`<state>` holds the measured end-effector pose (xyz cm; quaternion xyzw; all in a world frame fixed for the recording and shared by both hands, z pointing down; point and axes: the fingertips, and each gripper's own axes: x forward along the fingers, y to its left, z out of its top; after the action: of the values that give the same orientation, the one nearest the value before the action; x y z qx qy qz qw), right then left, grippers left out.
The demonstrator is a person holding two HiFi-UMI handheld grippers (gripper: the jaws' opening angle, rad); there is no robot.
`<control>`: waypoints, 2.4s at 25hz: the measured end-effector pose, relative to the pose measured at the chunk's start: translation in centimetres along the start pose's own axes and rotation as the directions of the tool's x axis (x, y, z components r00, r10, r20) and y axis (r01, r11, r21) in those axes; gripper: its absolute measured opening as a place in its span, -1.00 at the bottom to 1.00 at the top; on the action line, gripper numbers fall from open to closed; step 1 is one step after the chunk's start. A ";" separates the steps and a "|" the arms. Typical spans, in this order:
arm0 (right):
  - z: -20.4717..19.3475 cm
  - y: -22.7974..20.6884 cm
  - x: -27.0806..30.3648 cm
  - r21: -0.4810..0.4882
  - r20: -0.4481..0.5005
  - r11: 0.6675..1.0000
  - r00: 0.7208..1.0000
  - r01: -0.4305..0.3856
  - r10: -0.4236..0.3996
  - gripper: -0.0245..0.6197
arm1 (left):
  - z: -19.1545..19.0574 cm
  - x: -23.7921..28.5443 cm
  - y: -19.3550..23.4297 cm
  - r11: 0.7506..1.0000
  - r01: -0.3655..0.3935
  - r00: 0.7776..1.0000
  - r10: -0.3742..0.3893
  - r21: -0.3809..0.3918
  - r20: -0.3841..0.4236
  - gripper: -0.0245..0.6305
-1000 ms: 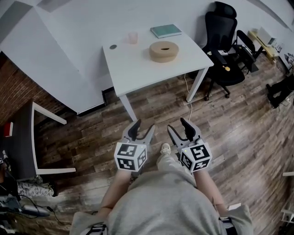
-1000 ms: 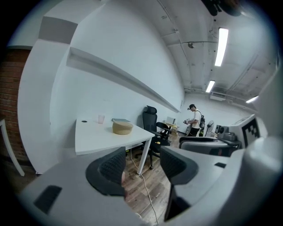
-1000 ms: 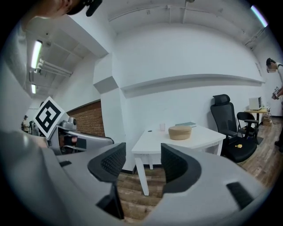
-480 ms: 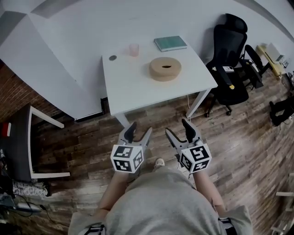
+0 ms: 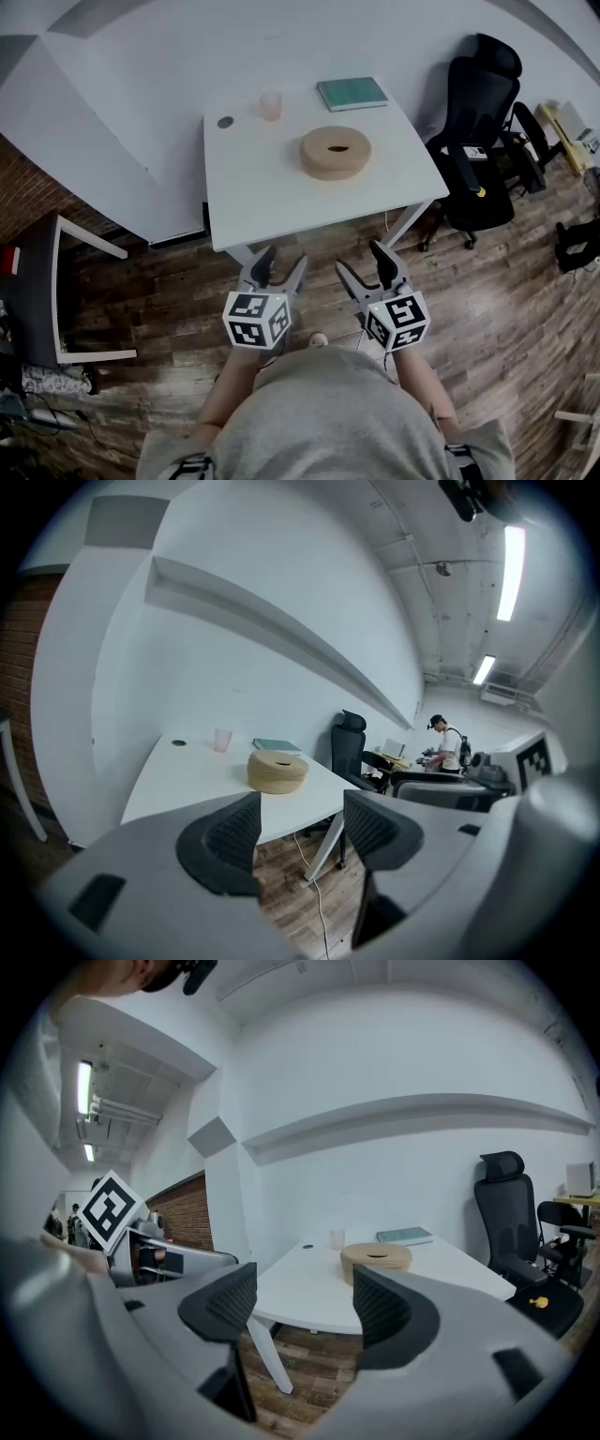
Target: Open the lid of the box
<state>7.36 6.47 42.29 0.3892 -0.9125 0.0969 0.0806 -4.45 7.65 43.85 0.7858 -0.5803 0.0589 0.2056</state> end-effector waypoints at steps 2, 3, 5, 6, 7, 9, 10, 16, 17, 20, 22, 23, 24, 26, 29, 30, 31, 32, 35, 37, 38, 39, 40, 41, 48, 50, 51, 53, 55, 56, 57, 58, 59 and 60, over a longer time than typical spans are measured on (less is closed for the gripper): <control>0.1 -0.9 0.4 0.006 -0.003 1.000 1.000 -0.002 0.002 0.04 | 0.2 0.9 -0.1 1.000 -0.008 1.000 0.008 -0.006 -0.006 -0.13; 0.1 -1.2 0.6 0.007 -0.004 1.000 1.000 -0.004 0.004 0.04 | 0.3 1.2 -0.1 1.000 -0.012 1.000 0.012 -0.010 -0.007 -0.13; 0.2 -1.5 1.0 0.004 -0.009 1.000 1.000 -0.013 0.013 0.04 | 0.5 1.8 0.0 1.000 -0.018 1.000 0.018 -0.019 -0.009 -0.13; 0.2 -1.7 1.2 0.002 -0.012 1.000 1.000 -0.017 0.017 0.04 | 0.5 2.1 0.0 1.000 -0.021 1.000 0.020 -0.023 -0.010 -0.13; 0.3 -1.9 1.4 0.001 -0.014 1.000 1.000 -0.021 0.021 0.04 | 0.6 2.3 0.1 0.999 -0.022 1.000 0.022 -0.027 -0.012 -0.13; 0.3 -2.2 1.7 0.002 -0.017 1.000 1.000 -0.026 0.026 0.04 | 0.5 2.7 0.1 0.999 -0.025 1.000 0.024 -0.038 -0.018 -0.13; 0.3 -2.3 1.9 0.004 -0.018 1.000 0.999 -0.029 0.029 0.04 | 0.5 2.8 0.2 0.999 -0.028 0.999 0.027 -0.042 -0.020 -0.13; 0.3 -2.8 3.7 0.005 -0.023 0.999 0.999 -0.046 0.046 0.04 | 0.4 4.1 1.5 0.997 -0.046 0.998 0.044 -0.066 -0.034 -0.13; 0.3 -3.1 4.0 0.008 -0.023 0.999 0.999 -0.045 0.045 0.04 | 0.5 4.4 1.6 0.997 -0.045 0.998 0.043 -0.068 -0.037 -0.13; 0.5 -3.9 4.9 0.013 -0.017 0.999 0.999 -0.034 0.034 0.01 | 0.7 5.6 2.1 0.997 -0.043 0.998 0.041 -0.066 -0.042 -0.13; 0.6 -4.5 5.9 0.014 -0.018 0.999 0.999 -0.028 0.029 0.01 | 0.9 6.5 2.9 0.997 -0.045 0.998 0.042 -0.068 -0.042 -0.13; 0.6 -4.8 6.4 0.014 -0.020 1.000 0.999 -0.027 0.028 0.01 | 1.0 7.0 3.3 0.996 -0.046 0.998 0.043 -0.071 -0.044 -0.13; 0.7 -5.2 7.0 0.012 -0.022 1.000 0.999 -0.026 0.026 0.01 | 1.1 7.6 3.7 0.996 -0.048 0.998 0.044 -0.074 -0.047 -0.13; 0.9 -6.0 8.1 0.010 -0.029 1.000 0.999 -0.022 0.022 0.01 | 1.4 8.8 4.4 0.996 -0.047 0.998 0.043 -0.079 -0.053 -0.13; 1.4 -7.4 10.0 0.009 -0.036 1.000 0.999 -0.015 0.015 0.01 | 2.3 10.7 5.4 0.996 -0.044 0.998 0.039 -0.082 -0.056 -0.13; 1.6 -7.8 10.7 0.008 -0.038 1.000 0.999 -0.013 0.013 0.01 | 2.6 11.4 5.8 0.996 -0.043 0.998 0.038 -0.082 -0.056 -0.13; 1.8 -8.1 11.5 0.007 -0.040 1.000 0.999 -0.013 0.013 0.01 | 2.9 12.0 6.2 0.996 -0.041 0.998 0.037 -0.081 -0.058 -0.13; 2.1 -8.4 12.2 0.005 -0.042 1.000 0.999 -0.014 0.015 0.01 | 3.2 12.6 6.6 0.996 -0.040 0.998 0.035 -0.080 -0.060 -0.13; 2.9 -9.2 14.6 -0.006 -0.054 1.000 0.998 -0.021 0.020 0.02 | 4.3 14.6 8.1 0.996 -0.038 0.997 0.033 -0.080 -0.067 -0.13; 3.5 -9.9 16.2 -0.010 -0.061 1.000 0.998 -0.022 0.022 0.02 | 5.2 15.9 8.9 0.996 -0.036 0.997 0.031 -0.076 -0.069 -0.13; 3.8 -10.2 16.9 -0.012 -0.063 1.000 0.998 -0.022 0.021 0.02 | 5.7 16.5 9.2 0.997 -0.035 0.997 0.030 -0.072 -0.069 -0.13; 4.1 -10.5 17.6 -0.016 -0.061 1.000 0.998 -0.021 0.020 0.02 | 6.1 17.1 9.6 0.997 -0.033 0.997 0.028 -0.069 -0.069 -0.13; 4.4 -10.8 18.3 -0.019 -0.058 1.000 0.998 -0.020 0.019 0.02 | 6.5 17.7 10.0 0.997 -0.031 0.997 0.027 -0.066 -0.069 -0.13; 4.7 -11.1 19.0 -0.021 -0.059 1.000 0.998 -0.021 0.020 0.02 | 6.9 18.3 10.4 0.998 -0.029 0.997 0.024 -0.064 -0.069 -0.13; 5.9 -12.6 22.9 -0.034 -0.065 0.999 0.998 -0.017 0.014 0.02 | 8.8 21.8 12.5 0.999 -0.006 0.997 0.002 -0.046 -0.078 -0.13; 6.1 -13.1 23.7 -0.036 -0.059 0.999 0.998 -0.012 0.010 0.02 | 9.0 22.7 12.9 0.999 -0.002 0.996 -0.001 -0.043 -0.084 -0.13; 6.1 -13.4 24.1 -0.037 -0.059 0.999 0.998 -0.011 0.008 0.03 | 9.1 23.1 13.0 0.999 0.000 0.996 -0.004 -0.042 -0.086 -0.13; 6.0 -13.8 24.7 -0.036 -0.069 0.999 0.998 -0.010 0.007 0.03 | 9.3 23.9 13.3 0.999 0.006 0.996 -0.010 -0.040 -0.092 -0.13; 5.7 -14.0 25.3 -0.041 -0.085 0.999 0.996 -0.010 0.007 0.03 | 9.2 24.5 13.6 0.999 0.012 0.995 -0.015 -0.037 -0.102 -0.13; 5.6 -14.1 25.7 -0.055 -0.092 0.998 0.996 -0.010 0.005 0.03 | 9.1 24.8 13.8 0.999 0.014 0.994 -0.018 -0.034 -0.109 -0.13; 5.4 -14.1 26.0 -0.076 -0.101 0.997 0.995 -0.011 0.003 0.03 | 8.9 25.1 14.0 0.999 0.016 0.993 -0.020 -0.030 -0.117 -0.13; 5.2 -14.1 26.3 -0.101 -0.113 0.995 0.994 -0.015 0.003 0.03 | 8.6 25.3 14.2 1.000 0.019 0.992 -0.022 -0.024 -0.127 -0.13; 4.9 -14.1 26.7 -0.127 -0.128 0.992 0.992 -0.021 0.005 0.03 | 8.4 25.6 14.4 1.000 0.023 0.990 -0.025 -0.019 -0.137 -0.13; 4.5 -14.1 26.9 -0.152 -0.145 0.988 0.989 -0.030 0.008 0.03 | 8.1 25.9 14.6 1.000 0.027 0.989 -0.029 -0.015 -0.147 -0.13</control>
<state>-1.17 -22.89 45.52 0.3650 -0.9127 0.0548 0.1751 -11.03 -22.00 48.78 0.7859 -0.5530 0.1103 0.2538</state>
